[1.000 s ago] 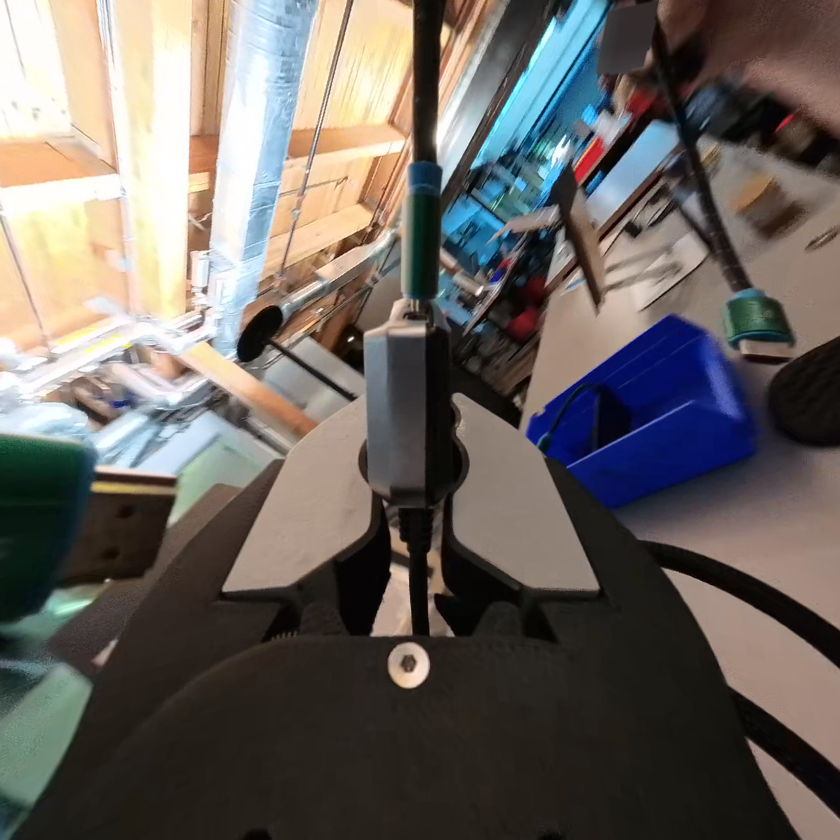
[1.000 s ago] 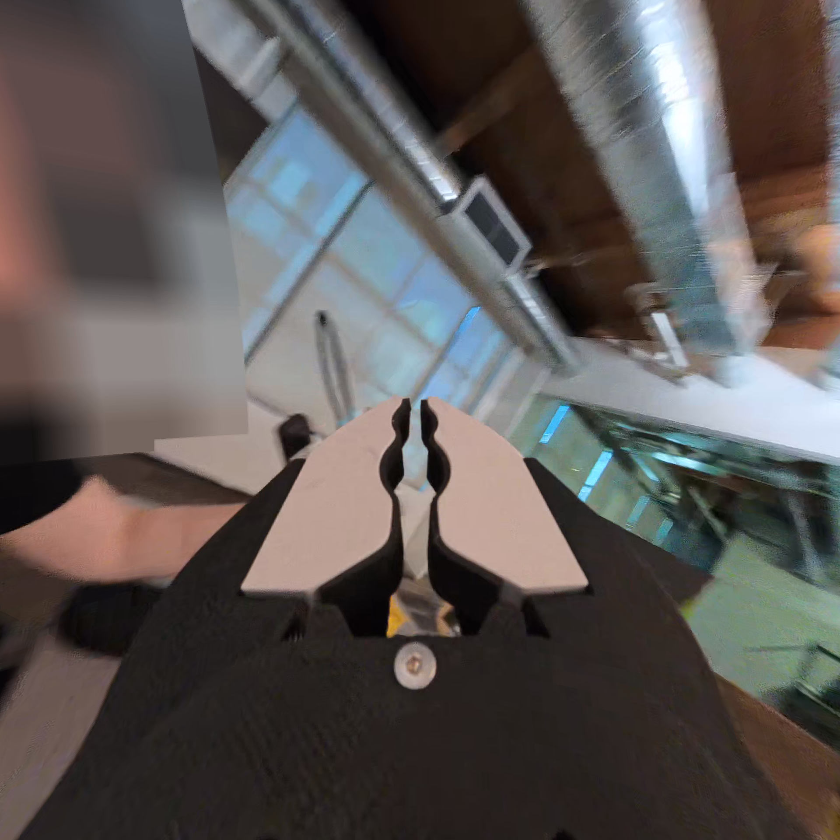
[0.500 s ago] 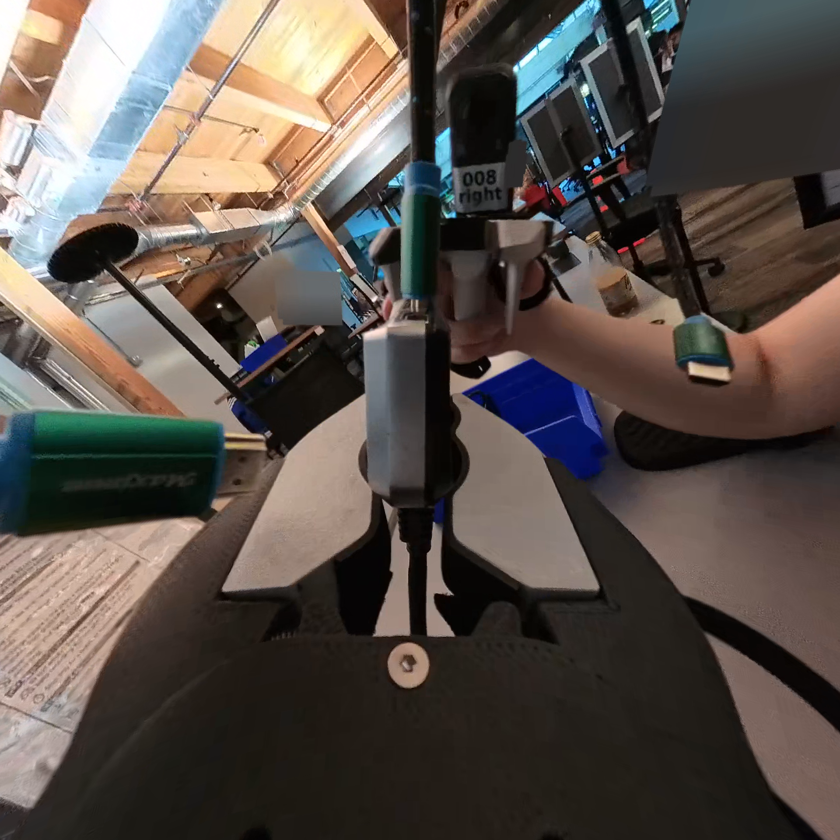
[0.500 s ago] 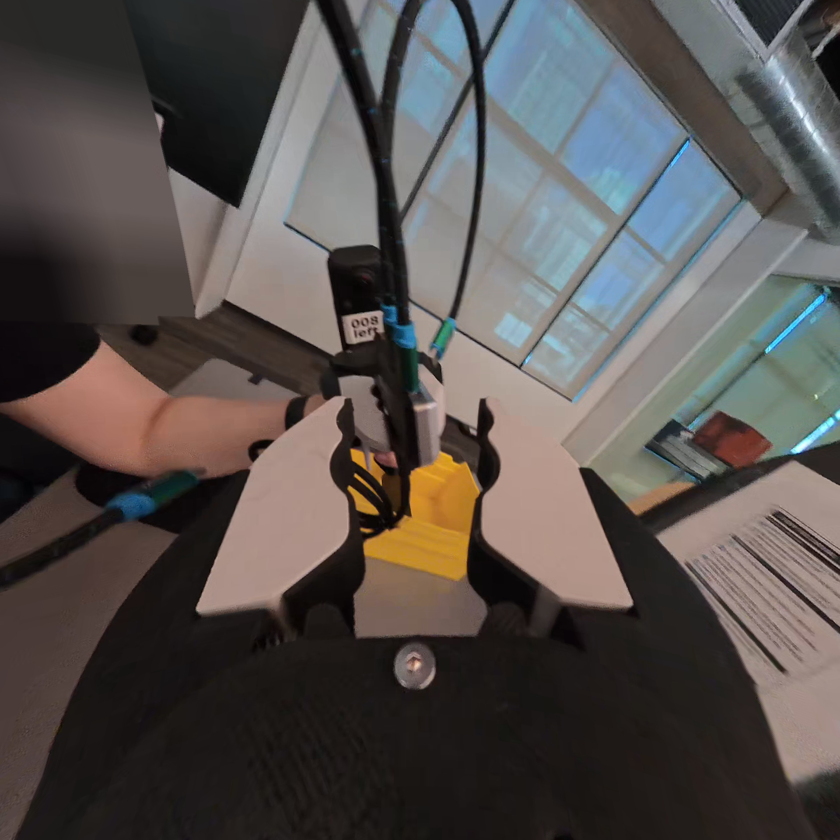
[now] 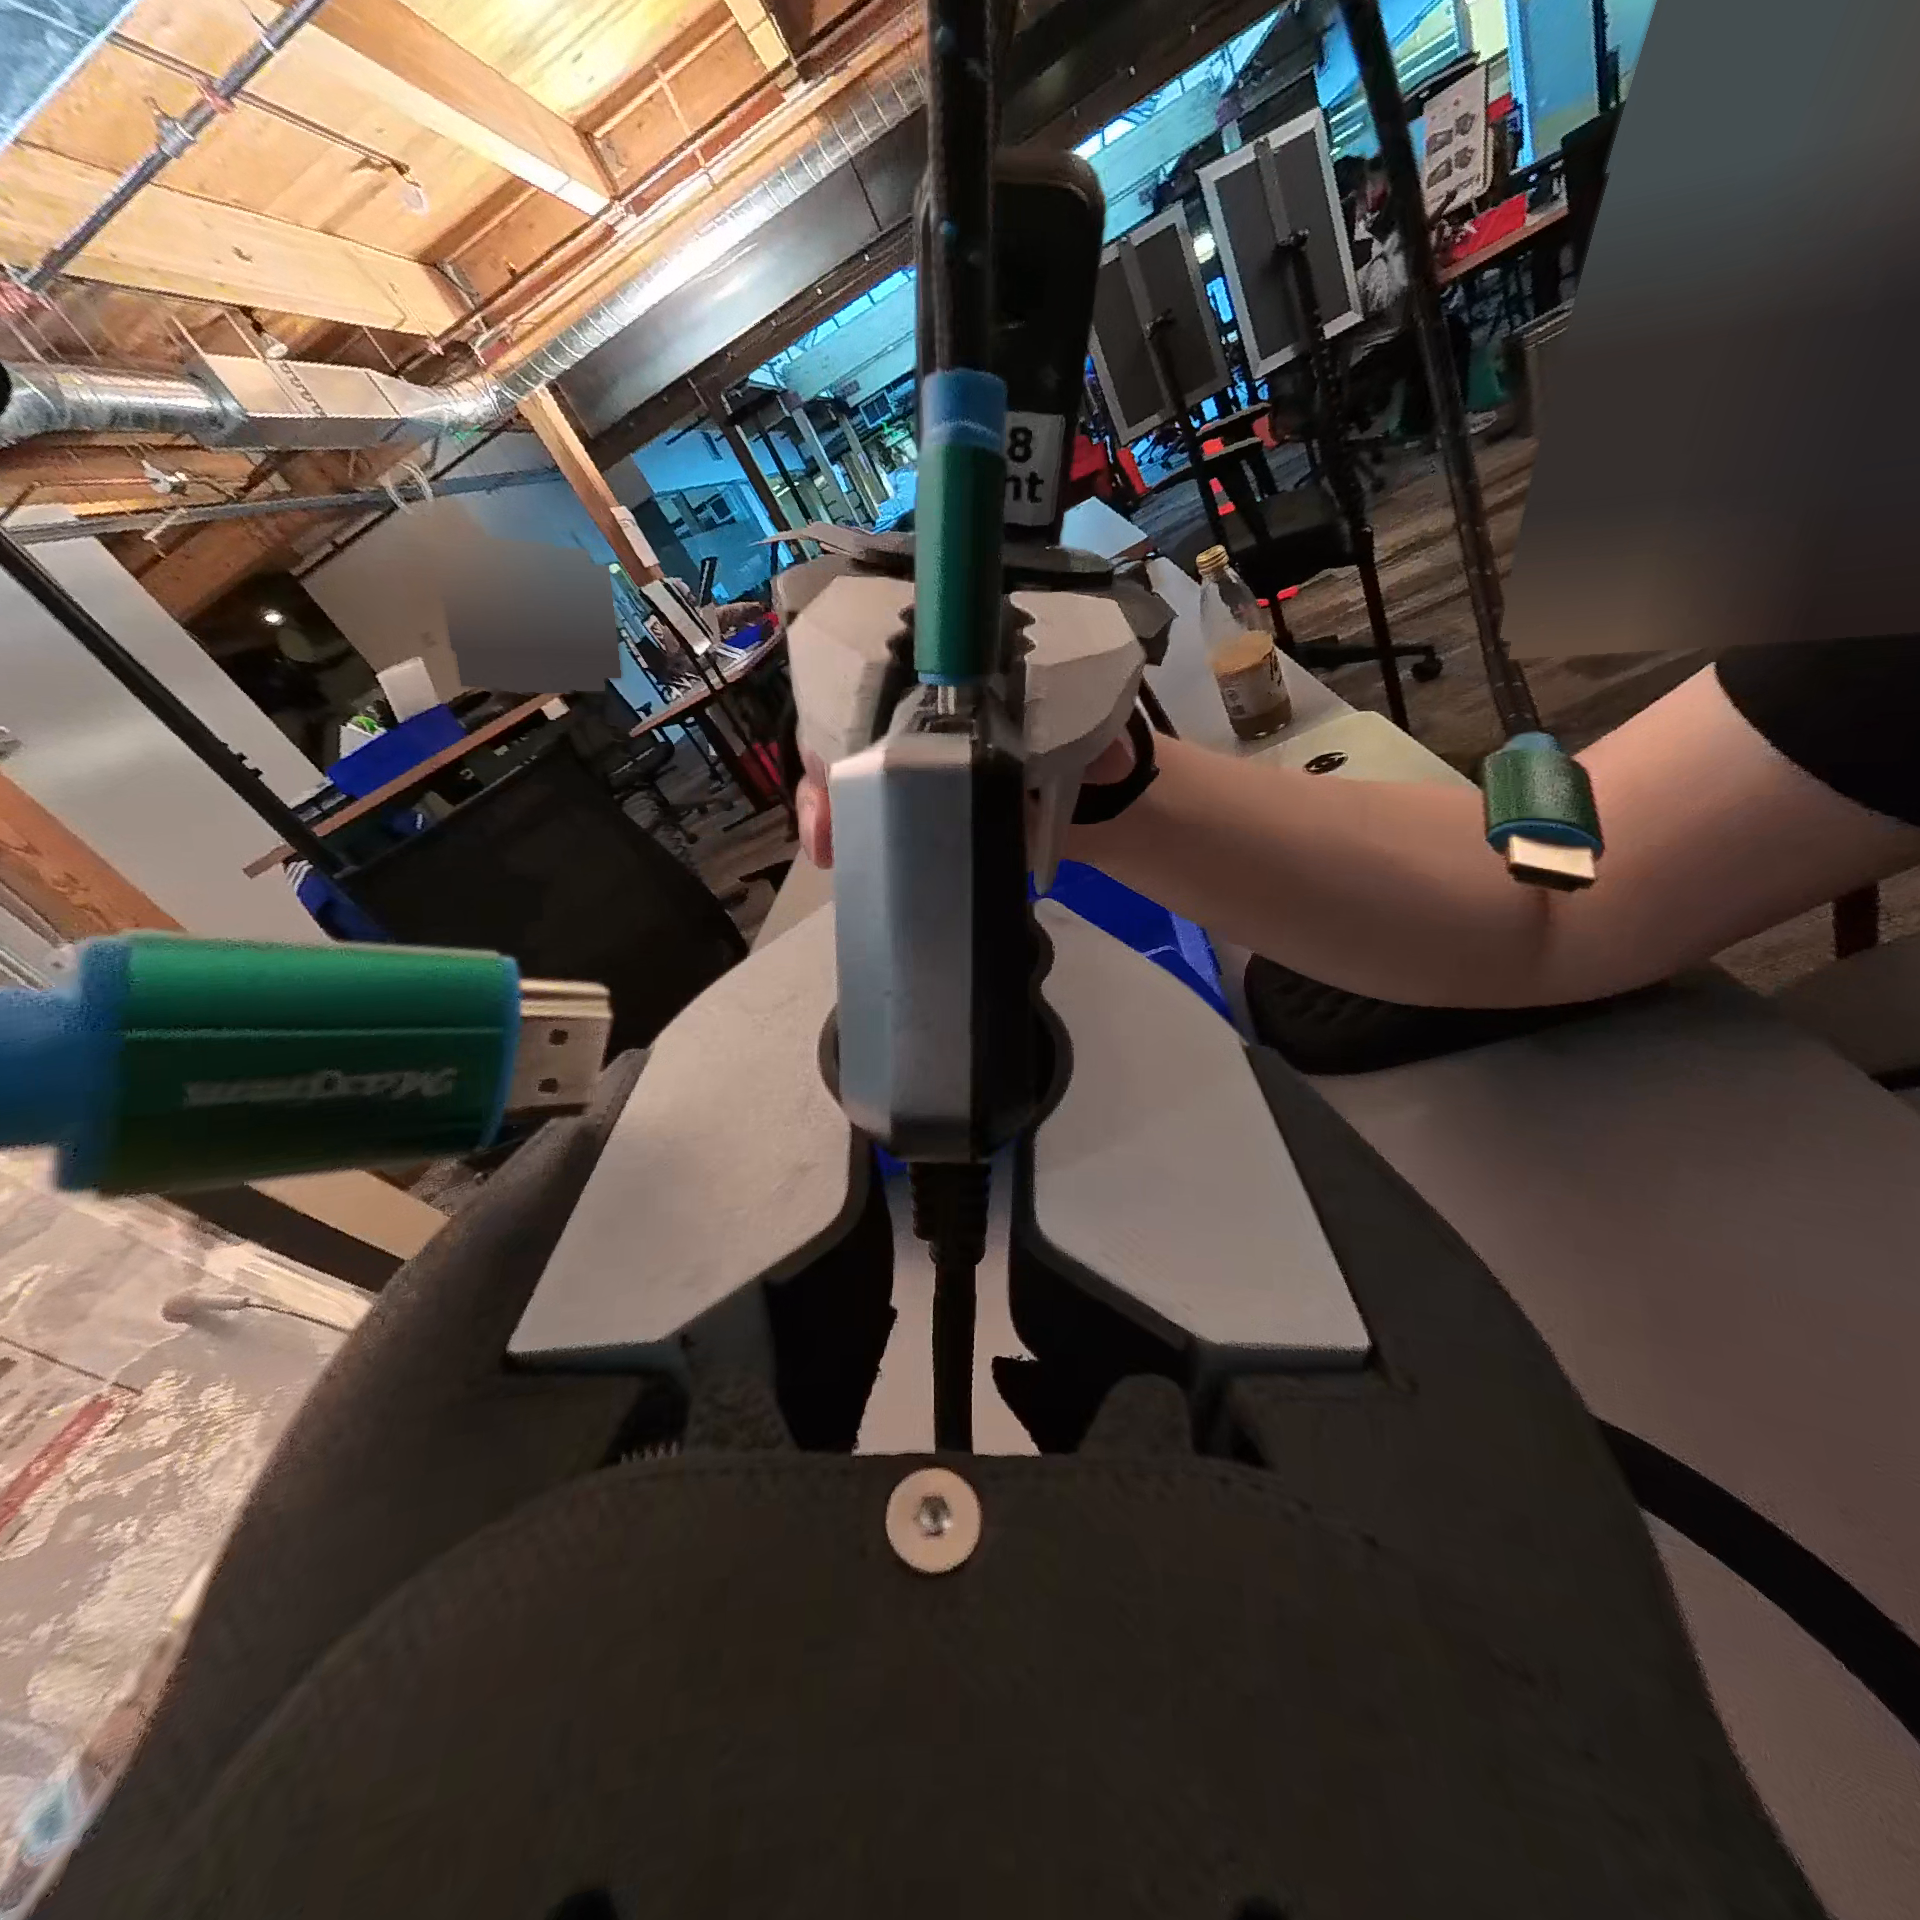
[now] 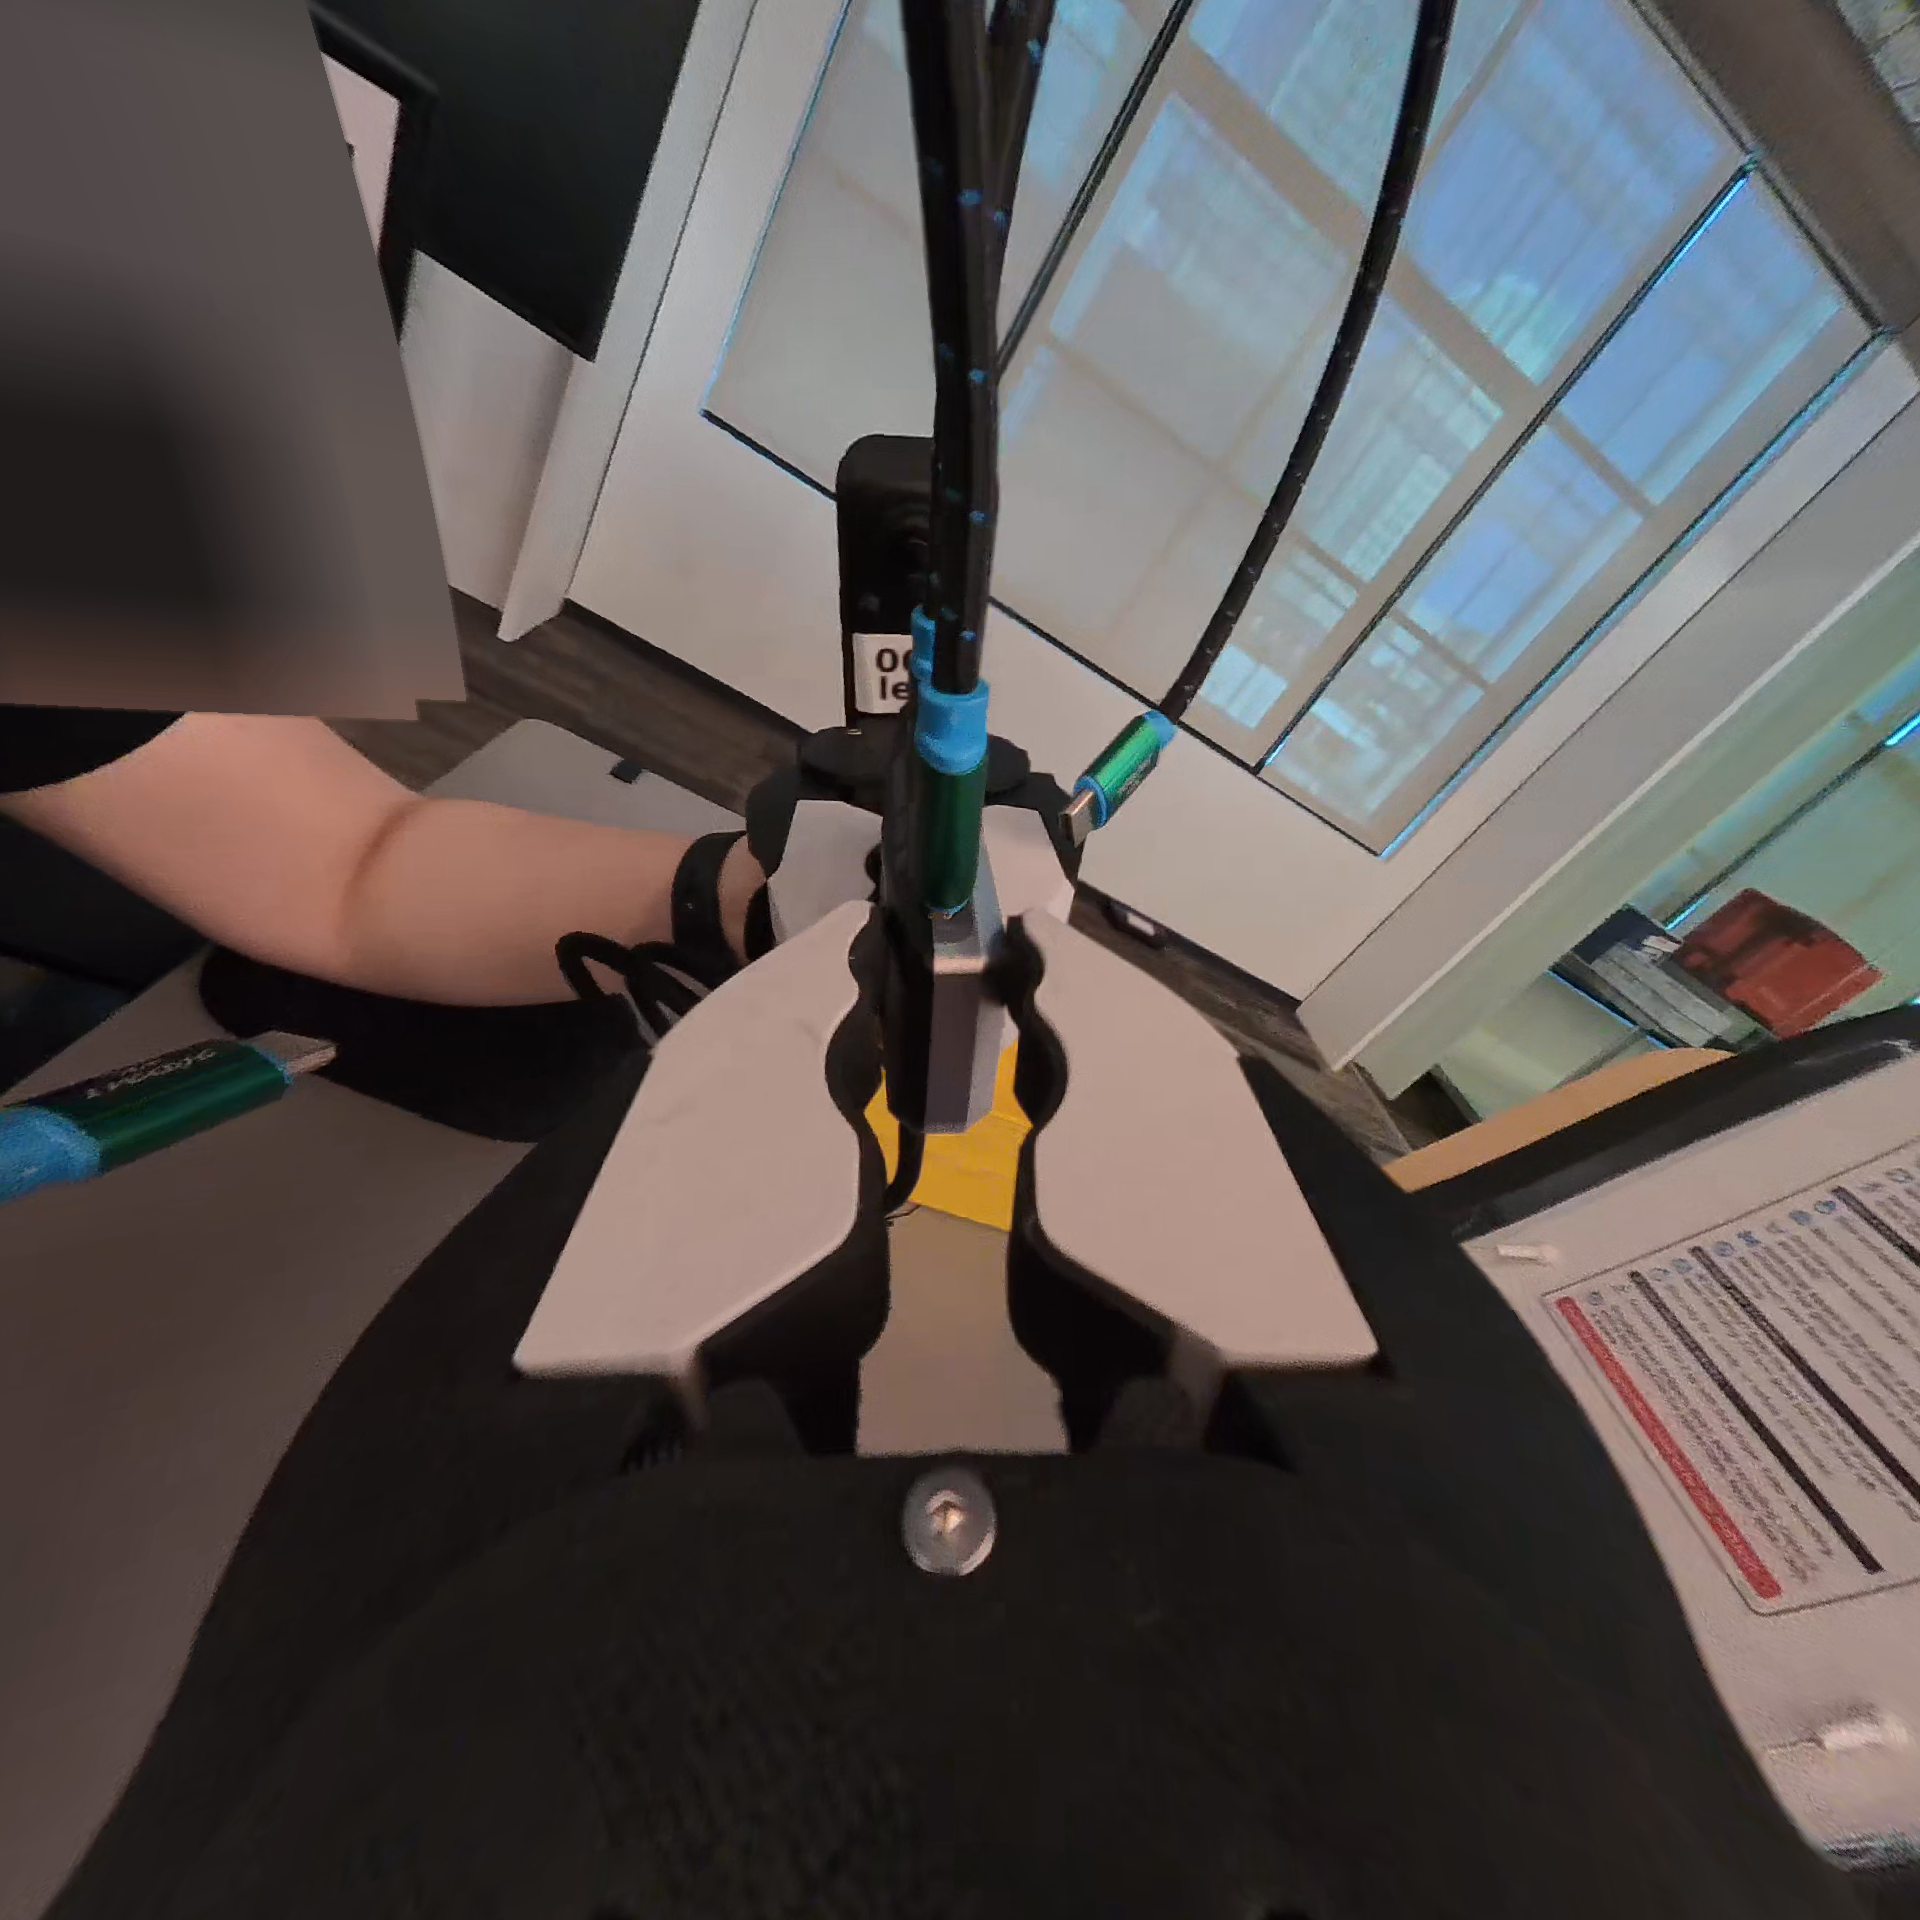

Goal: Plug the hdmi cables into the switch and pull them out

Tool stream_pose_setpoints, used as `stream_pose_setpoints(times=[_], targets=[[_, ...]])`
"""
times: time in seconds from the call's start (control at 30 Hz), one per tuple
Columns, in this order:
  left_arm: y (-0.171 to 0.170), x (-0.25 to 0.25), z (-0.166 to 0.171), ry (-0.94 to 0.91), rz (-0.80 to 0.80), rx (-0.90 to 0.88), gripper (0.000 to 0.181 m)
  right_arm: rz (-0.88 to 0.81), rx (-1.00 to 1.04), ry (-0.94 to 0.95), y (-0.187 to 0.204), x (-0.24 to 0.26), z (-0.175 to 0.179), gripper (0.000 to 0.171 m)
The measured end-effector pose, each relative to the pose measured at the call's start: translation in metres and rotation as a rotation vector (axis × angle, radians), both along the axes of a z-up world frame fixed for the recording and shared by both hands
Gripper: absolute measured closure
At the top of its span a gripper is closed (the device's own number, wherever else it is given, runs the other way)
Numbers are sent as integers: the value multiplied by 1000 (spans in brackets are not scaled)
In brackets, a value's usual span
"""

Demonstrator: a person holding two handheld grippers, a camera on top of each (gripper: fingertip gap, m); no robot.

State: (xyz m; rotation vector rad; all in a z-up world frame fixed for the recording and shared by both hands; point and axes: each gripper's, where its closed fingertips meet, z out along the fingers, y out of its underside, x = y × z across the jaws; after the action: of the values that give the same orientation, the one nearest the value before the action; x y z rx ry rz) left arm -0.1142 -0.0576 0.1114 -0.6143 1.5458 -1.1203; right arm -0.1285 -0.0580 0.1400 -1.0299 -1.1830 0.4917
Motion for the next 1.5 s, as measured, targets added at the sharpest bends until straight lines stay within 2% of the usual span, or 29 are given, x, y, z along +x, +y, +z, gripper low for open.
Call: stream_pose_setpoints(times=[0.13, 0.3, 0.43, 0.5, 0.57, 0.7, 0.77, 0.87, 0.97, 1.03, 1.1, 1.27, 1.37, 1.5], targets=[[-2, -2, -3, 39, -26, -37, 159, 12, -52, -18, -2, -1, -2, 151], [17, -6, -1, 43, 42, -85, 155, -37, -64, -9, 7, 13, -5, 151], [19, -5, -5, 66, 8, -127, 158, -38, -113, -5, 9, 18, -9, 151], [19, -1, -3, 56, 11, -147, 159, -58, -88, 41, 11, 21, -3, 148], [19, 3, -1, 49, 22, -166, 159, -66, -68, 63, 11, 19, 0, 138], [9, 6, -4, 66, -35, -191, 160, -103, -71, 15, 16, 17, -6, 136], [6, 7, -5, 72, -45, -195, 160, -51, -102, -1, 10, 14, -9, 148], [7, 10, -4, 82, -36, -218, 158, -36, -124, -17, 8, 17, -10, 150], [26, 11, -8, 108, 78, -222, 155, -112, -107, -9, 18, 25, -8, 150], [45, 5, -11, 123, 153, -226, 155, -178, -118, 27, 25, 41, -2, 150], [61, -5, -3, 103, 176, -308, 157, -262, -149, 82, 31, 68, 6, 150], [81, -29, 22, -9, 161, -449, 167, -592, -174, 313, 30, 168, 39, 150], [84, -34, 25, -23, 178, -437, 169, -728, -180, 428, 14, 224, 47, 150], [82, -34, 25, -14, 172, -428, 170, -785, -132, 583, -17, 274, 59, 150]])
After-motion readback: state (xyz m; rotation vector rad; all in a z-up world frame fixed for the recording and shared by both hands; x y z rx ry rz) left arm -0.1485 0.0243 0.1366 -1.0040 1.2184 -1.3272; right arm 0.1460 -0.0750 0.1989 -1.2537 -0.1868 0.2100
